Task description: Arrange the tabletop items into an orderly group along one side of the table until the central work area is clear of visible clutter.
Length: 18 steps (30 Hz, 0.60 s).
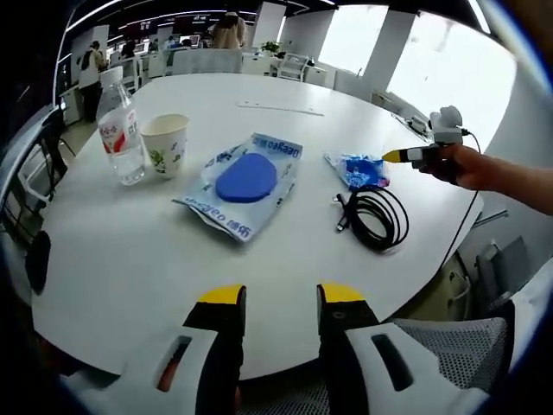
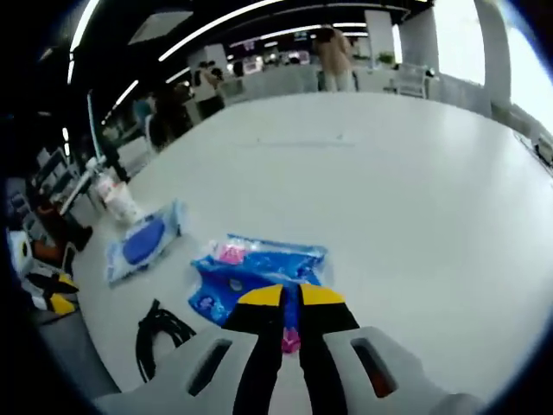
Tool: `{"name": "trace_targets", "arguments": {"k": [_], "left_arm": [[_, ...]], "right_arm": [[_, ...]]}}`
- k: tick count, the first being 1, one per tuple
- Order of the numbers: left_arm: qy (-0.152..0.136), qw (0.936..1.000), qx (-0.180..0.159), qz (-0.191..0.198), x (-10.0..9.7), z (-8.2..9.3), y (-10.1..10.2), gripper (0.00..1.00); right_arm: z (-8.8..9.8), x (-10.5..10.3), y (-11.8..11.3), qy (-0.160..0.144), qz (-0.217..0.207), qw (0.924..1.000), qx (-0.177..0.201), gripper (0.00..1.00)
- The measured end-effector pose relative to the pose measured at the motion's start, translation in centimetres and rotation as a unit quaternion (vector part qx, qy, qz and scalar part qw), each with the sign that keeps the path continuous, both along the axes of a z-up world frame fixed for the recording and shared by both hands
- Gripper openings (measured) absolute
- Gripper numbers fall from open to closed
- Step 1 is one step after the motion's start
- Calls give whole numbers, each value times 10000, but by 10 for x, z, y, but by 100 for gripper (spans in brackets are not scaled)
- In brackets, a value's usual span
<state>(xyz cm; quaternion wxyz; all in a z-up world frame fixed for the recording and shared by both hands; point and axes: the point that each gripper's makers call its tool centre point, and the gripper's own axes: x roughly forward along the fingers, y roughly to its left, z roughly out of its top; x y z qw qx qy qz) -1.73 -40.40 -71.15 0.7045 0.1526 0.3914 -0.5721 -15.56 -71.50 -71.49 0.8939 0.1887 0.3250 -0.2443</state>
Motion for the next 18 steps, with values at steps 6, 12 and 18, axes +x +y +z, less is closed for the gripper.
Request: {"name": "trace_targets", "arguments": {"k": [6, 12, 18], "left_arm": [[-45, 10000, -11, 0, 10, 0, -11, 31], [-186, 9998, -14, -117, 25, 1, -25, 31], [-169, 9999, 8, 11, 45, 2, -32, 30]], "right_arm": [[-1, 18, 13, 57, 391, 9992, -34, 4], [1, 36, 25, 19, 615, 9981, -25, 3], [4, 59, 43, -26, 980, 9952, -14, 4]]}}
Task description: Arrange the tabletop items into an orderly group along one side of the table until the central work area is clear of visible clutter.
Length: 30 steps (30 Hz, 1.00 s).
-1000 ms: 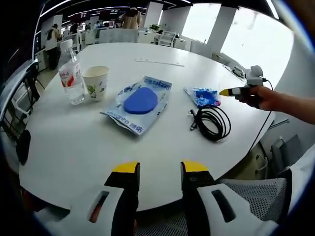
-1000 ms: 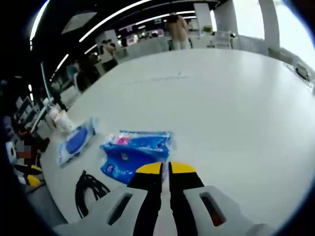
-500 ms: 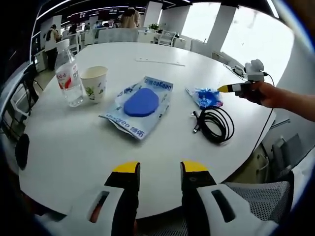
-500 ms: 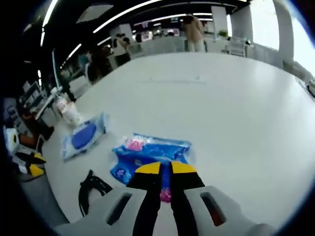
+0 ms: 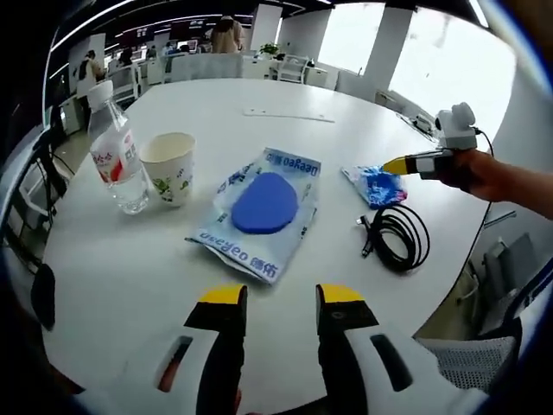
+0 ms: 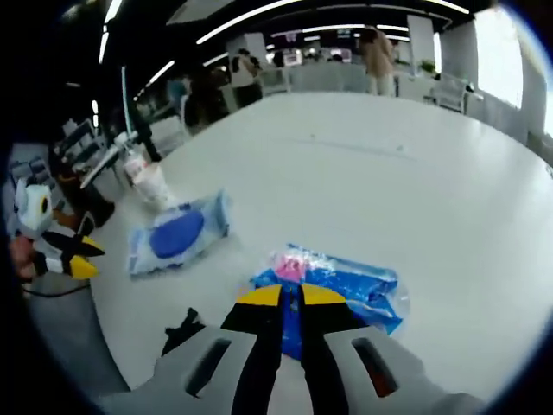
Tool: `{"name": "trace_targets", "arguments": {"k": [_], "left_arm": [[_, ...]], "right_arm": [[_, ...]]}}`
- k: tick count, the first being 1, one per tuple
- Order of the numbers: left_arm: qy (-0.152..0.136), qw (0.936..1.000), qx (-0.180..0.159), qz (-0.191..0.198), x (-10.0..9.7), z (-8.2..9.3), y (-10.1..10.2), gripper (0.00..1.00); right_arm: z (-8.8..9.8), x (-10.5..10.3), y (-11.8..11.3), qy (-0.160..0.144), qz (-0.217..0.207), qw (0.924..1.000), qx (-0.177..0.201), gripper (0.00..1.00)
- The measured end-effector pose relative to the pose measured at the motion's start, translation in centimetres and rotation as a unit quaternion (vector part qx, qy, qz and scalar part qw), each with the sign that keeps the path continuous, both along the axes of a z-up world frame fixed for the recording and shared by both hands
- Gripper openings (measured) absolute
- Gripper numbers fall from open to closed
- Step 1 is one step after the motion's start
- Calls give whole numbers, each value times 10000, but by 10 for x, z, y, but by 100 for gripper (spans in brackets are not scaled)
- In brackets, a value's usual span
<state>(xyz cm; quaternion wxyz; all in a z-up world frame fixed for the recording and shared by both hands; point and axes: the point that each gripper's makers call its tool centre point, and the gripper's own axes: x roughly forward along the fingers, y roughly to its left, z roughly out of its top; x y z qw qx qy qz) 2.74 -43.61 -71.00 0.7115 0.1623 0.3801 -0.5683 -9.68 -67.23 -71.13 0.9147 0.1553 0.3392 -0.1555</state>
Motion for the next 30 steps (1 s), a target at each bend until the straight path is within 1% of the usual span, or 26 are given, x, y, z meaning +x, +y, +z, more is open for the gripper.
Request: {"name": "trace_targets", "arguments": {"k": [4, 6, 10, 11, 13, 16, 17, 19, 20, 22, 23, 25, 27, 29, 30], "left_arm": [[184, 9996, 59, 215, 4, -7, -2, 30], [271, 9991, 16, 340, 5, -8, -4, 30], [479, 9970, 5, 603, 3, -14, -5, 29], [531, 9967, 2, 616, 2, -16, -5, 30], [544, 9964, 55, 655, 0, -18, -5, 30], [586, 9945, 118, 865, 3, -22, -4, 30], [657, 9929, 97, 989, 5, -22, -4, 30], [814, 9869, 94, 1393, 12, -25, -4, 30], [848, 9856, 67, 1460, 13, -25, -6, 30], [838, 9856, 87, 1463, 15, -26, -8, 30], [824, 9856, 122, 1470, 16, -27, -9, 30], [890, 9843, 125, 1519, 15, -28, -10, 30], [983, 9813, 123, 1649, 16, -30, -10, 29], [1099, 9752, 111, 1917, 20, -32, -9, 29], [1140, 9735, 103, 1981, 21, -33, -9, 29]], "right_arm": [[0, 13, 6, -56, 126, 9999, 62, 4], [-1, 20, 9, -75, 190, 9998, 87, 4], [-5, 30, 15, -67, 334, 9993, 135, 4], [-5, 32, 16, -69, 351, 9992, 152, 4], [-4, 35, 17, -64, 379, 9991, 170, 4], [-6, 41, 18, -74, 422, 9989, 209, 4], [-7, 43, 18, -70, 439, 9988, 215, 4], [-9, 50, 21, -62, 513, 9984, 247, 5], [-10, 53, 21, -69, 538, 9982, 269, 6], [-8, 62, 27, -130, 613, 9973, 379, 8], [-9, 68, 26, -127, 657, 9970, 377, 8], [-11, 74, 28, -71, 742, 9966, 352, 9], [-14, 82, 24, -70, 753, 9964, 393, 10], [-16, 89, 21, -68, 752, 9961, 450, 11], [-17, 94, 20, -62, 779, 9959, 458, 11]]}}
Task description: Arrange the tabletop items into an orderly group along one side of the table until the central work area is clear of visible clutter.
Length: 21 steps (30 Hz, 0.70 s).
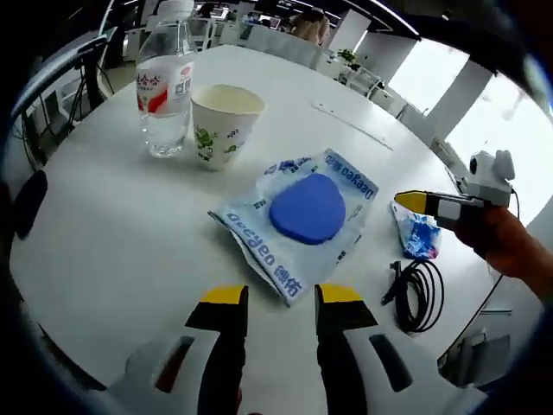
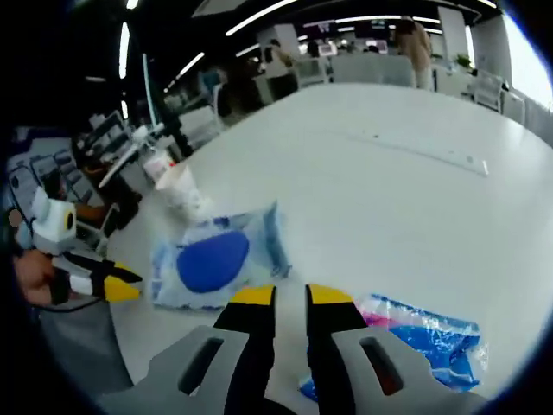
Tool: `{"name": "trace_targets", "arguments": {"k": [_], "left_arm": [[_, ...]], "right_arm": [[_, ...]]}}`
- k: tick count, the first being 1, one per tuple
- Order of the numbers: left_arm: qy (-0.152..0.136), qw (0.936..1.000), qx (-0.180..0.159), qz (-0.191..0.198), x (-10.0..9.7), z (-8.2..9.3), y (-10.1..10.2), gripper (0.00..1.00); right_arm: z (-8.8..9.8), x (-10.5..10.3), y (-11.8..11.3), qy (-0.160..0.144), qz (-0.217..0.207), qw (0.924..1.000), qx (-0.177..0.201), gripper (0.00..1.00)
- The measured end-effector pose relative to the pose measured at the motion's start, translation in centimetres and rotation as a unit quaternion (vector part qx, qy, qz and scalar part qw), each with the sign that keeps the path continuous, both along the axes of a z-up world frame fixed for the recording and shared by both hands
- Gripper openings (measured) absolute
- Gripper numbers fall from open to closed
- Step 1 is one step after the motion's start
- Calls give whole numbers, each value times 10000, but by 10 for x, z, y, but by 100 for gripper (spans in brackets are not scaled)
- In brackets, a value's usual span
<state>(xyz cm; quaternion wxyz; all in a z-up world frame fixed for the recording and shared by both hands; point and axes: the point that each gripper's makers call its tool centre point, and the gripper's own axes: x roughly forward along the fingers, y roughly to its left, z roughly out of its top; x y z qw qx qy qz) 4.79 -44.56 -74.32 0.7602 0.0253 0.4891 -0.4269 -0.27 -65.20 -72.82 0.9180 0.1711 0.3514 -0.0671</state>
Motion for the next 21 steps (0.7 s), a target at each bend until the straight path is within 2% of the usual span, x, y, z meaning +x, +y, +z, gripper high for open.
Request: {"name": "trace_targets", "arguments": {"k": [3, 10, 21], "left_arm": [[100, 9998, 28, 158, 1, -5, -1, 27], [73, 9997, -17, 227, 1, -6, -4, 25], [173, 9991, -55, 387, 1, -10, -5, 23]], "right_arm": [[-3, 9, 0, 31, 98, 9999, 4, 13], [-10, 24, 2, 116, 199, 9997, 91, 15], [-19, 29, 3, 197, 214, 9995, 120, 14]]}}
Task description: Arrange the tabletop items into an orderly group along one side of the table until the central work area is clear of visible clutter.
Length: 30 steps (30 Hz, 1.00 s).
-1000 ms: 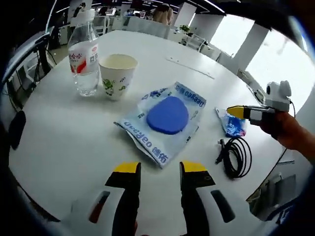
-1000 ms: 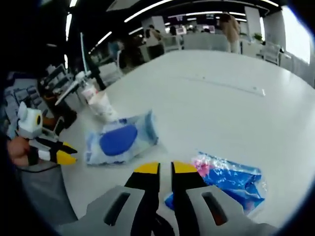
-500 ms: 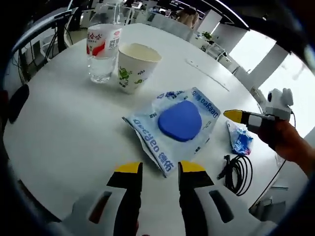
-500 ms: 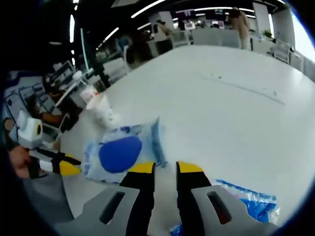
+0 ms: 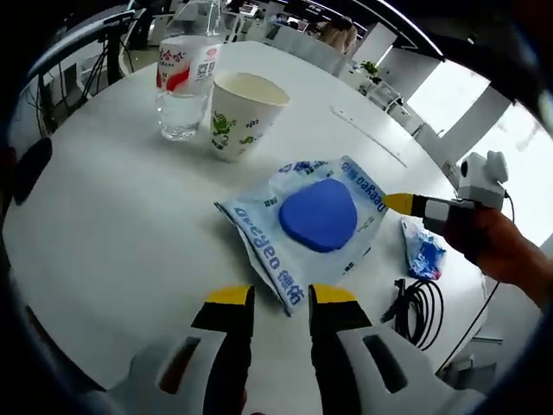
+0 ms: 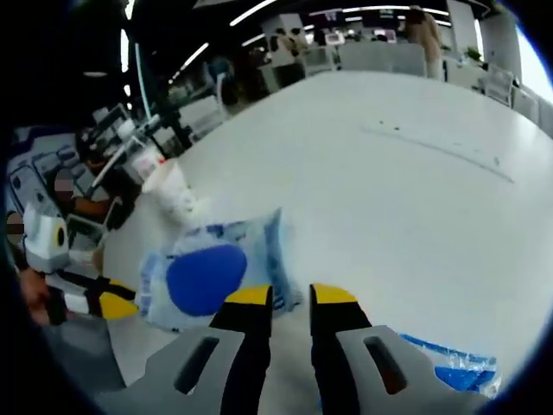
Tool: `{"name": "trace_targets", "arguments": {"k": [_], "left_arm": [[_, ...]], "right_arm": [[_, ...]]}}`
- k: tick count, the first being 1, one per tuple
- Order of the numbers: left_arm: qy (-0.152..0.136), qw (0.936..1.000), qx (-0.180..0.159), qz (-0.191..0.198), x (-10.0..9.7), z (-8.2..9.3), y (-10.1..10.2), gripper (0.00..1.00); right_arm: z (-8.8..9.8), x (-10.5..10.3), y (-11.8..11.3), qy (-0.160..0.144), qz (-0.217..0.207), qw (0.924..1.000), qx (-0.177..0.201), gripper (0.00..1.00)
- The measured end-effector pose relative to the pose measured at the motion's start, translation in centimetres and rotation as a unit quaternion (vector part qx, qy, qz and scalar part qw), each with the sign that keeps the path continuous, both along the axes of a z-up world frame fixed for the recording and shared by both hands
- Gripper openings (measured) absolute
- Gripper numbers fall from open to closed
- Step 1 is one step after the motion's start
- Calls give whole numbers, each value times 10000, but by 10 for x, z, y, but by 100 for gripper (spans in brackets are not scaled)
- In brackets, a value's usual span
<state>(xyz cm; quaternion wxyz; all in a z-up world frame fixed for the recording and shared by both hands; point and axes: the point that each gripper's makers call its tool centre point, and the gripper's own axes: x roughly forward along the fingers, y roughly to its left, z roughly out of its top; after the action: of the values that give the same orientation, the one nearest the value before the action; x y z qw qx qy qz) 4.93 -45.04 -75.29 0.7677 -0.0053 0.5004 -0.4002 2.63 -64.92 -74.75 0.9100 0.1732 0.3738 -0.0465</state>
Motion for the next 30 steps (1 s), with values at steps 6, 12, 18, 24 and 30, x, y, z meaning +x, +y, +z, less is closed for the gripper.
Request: {"name": "trace_targets", "arguments": {"k": [6, 12, 18, 24, 30], "left_arm": [[44, 10000, -42, 73, 2, -2, -2, 21], [159, 9997, -66, 177, 0, -5, -6, 20], [6, 9999, 148, -23, 1, -8, -7, 4], [34, 10000, 61, 69, 5, -5, -2, 0], [21, 10000, 23, 29, 3, -4, -5, 0]], "right_arm": [[-1, 5, -1, 20, 65, 10000, -15, 14], [-5, 12, 2, 28, 213, 9997, -100, 14], [-7, 11, 14, 64, 461, 9987, -192, 1], [-6, 1, 17, 41, 494, 9987, -96, 0], [-4, -3, 17, 24, 457, 9989, -92, 0]]}}
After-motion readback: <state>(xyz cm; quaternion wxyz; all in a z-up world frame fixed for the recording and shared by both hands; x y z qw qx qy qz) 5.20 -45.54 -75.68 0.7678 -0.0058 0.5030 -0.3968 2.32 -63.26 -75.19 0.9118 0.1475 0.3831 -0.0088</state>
